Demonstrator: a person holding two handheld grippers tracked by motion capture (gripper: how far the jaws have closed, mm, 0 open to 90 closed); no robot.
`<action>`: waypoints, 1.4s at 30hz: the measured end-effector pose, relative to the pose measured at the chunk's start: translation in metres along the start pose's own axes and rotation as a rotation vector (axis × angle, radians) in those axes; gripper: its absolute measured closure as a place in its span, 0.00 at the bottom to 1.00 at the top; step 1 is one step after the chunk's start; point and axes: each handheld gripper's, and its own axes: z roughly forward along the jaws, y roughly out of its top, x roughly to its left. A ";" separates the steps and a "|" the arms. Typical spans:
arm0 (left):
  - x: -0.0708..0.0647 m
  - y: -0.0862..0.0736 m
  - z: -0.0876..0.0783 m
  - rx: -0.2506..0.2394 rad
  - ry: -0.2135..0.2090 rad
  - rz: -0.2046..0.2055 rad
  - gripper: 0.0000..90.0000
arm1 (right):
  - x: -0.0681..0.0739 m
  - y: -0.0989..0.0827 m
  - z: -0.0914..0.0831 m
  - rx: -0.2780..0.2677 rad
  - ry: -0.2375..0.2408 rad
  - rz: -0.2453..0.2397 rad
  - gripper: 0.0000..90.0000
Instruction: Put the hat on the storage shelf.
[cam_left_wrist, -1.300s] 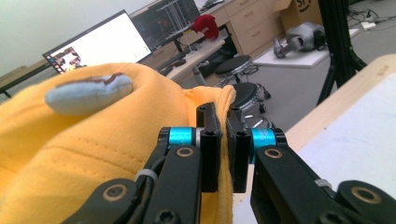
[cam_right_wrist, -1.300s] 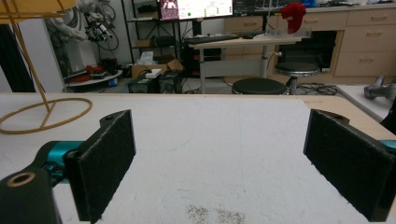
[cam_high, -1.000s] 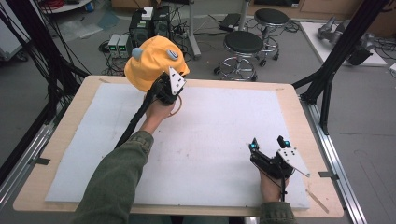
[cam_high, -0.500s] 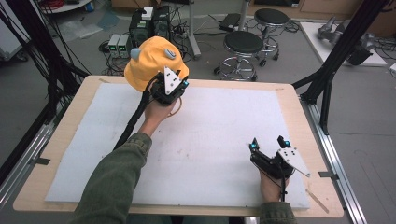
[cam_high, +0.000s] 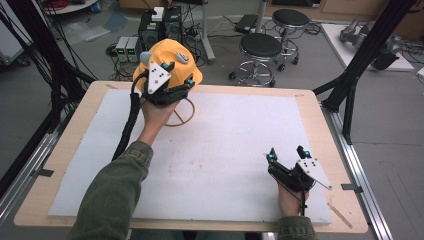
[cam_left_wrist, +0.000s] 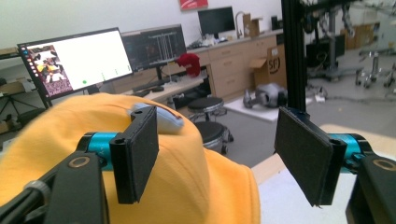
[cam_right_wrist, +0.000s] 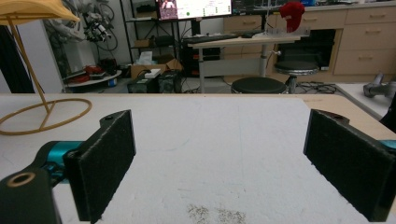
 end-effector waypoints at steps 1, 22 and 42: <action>0.002 0.001 -0.002 -0.002 0.000 -0.006 0.34 | 0.000 0.000 0.000 -0.004 -0.001 -0.003 0.09; 0.039 0.008 -0.074 -0.133 0.057 -0.114 0.33 | -0.002 0.001 0.000 -0.016 -0.020 0.011 0.09; 0.068 -0.017 -0.145 -0.200 0.147 -0.218 0.33 | -0.005 0.002 -0.002 -0.017 -0.039 0.034 0.09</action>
